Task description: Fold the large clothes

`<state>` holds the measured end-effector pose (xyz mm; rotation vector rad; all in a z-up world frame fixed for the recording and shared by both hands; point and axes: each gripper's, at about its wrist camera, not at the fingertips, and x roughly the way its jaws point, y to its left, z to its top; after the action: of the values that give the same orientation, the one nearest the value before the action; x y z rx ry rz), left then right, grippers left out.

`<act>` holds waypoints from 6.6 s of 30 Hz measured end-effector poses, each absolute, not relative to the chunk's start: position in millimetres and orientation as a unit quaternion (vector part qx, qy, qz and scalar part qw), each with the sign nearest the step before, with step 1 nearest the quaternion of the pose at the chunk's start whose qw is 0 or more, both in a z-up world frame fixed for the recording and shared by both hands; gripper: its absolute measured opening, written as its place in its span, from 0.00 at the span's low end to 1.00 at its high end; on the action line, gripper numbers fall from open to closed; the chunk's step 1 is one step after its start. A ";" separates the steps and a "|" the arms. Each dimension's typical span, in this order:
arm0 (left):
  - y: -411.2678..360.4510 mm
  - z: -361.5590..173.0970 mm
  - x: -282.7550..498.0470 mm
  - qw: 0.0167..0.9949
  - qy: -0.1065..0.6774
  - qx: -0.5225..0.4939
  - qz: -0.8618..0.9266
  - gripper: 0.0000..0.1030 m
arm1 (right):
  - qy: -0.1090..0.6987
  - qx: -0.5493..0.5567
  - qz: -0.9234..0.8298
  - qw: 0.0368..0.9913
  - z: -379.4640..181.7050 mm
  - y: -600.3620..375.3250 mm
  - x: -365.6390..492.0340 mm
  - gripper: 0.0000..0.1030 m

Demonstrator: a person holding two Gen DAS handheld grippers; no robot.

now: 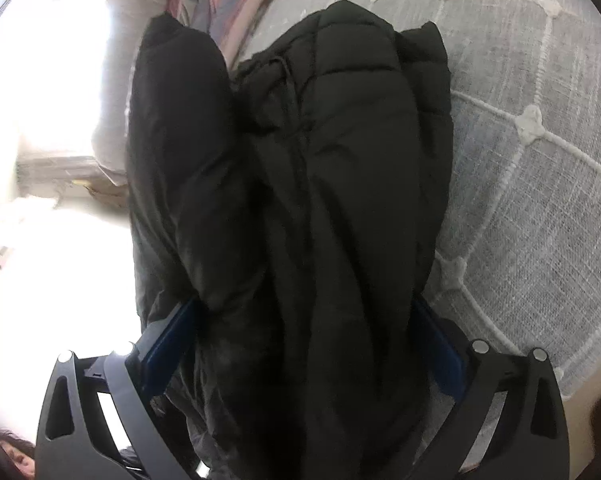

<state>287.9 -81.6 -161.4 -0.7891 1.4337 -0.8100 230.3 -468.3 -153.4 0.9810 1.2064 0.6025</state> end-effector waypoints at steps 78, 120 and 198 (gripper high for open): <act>133.5 40.6 63.8 0.907 0.420 -0.022 0.022 0.56 | 0.387 0.000 0.054 0.921 13.8 -3.1 82.4 0.93; 134.7 42.4 61.8 0.909 0.415 -0.021 0.023 0.56 | 0.385 0.002 0.050 0.921 16.5 -12.2 79.9 0.93; 141.4 44.3 64.7 0.918 0.393 -0.061 0.007 0.93 | 0.372 0.009 0.039 0.927 20.3 -23.3 82.2 0.93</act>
<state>64.7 141.4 44.3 -0.1252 0.8077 0.0137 82.2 -23.3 20.3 0.0190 0.7632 0.0796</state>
